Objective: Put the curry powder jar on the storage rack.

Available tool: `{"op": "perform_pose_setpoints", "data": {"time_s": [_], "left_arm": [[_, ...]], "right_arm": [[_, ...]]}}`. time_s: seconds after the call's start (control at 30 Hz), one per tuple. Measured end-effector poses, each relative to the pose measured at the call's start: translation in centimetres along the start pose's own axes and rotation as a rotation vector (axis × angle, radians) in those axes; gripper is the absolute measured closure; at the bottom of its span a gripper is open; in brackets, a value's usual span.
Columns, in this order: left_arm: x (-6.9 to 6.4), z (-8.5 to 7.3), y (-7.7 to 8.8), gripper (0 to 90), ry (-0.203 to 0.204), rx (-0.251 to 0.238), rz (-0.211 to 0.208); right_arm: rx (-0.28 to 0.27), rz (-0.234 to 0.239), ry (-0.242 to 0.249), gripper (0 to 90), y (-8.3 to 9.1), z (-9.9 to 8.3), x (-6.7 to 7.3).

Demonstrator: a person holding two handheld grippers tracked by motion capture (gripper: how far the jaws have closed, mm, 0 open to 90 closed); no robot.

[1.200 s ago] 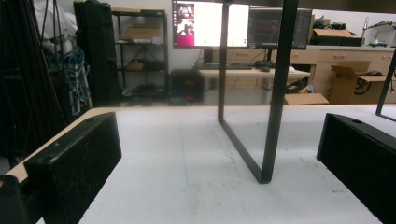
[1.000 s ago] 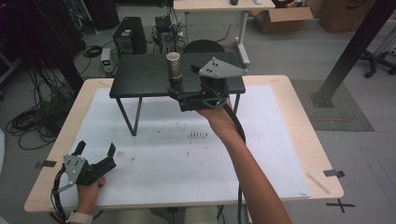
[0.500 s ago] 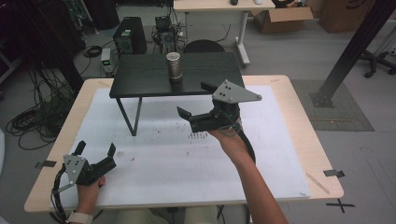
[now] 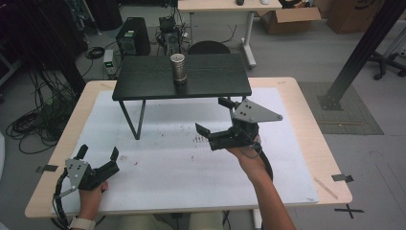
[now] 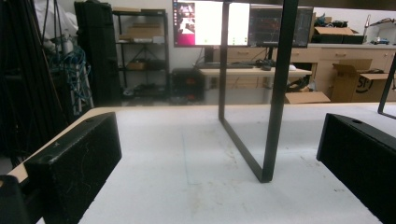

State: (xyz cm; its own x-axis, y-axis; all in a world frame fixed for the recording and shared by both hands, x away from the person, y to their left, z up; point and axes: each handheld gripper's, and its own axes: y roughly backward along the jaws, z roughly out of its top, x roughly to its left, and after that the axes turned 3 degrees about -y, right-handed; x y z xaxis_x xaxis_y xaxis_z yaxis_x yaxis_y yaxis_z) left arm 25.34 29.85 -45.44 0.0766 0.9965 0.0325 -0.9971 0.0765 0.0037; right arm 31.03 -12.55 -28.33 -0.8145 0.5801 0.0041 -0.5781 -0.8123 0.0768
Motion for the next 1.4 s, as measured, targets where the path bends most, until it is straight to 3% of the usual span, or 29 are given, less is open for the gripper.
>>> {"op": "perform_pose_setpoints", "data": {"time_s": [0.23,0.43,0.7,1.4], "left_arm": [[0.0,0.0,0.0,0.3,0.0,0.002,-0.001],[0.0,0.0,0.0,0.2,-0.001,0.002,-0.001],[0.0,0.0,0.0,0.2,-0.002,0.004,-0.001],[0.0,0.0,0.0,0.2,-0.002,0.005,-0.001]], "right_arm": [[-0.002,-0.022,-0.015,0.1,1.3,-1.9,-0.2],[0.008,-0.071,-0.027,0.1,2.3,-3.8,-0.5],[-0.004,-0.143,-0.061,0.1,3.5,-6.3,-1.0],[-0.012,-0.356,-0.092,0.1,6.2,-12.0,-2.0]]}}
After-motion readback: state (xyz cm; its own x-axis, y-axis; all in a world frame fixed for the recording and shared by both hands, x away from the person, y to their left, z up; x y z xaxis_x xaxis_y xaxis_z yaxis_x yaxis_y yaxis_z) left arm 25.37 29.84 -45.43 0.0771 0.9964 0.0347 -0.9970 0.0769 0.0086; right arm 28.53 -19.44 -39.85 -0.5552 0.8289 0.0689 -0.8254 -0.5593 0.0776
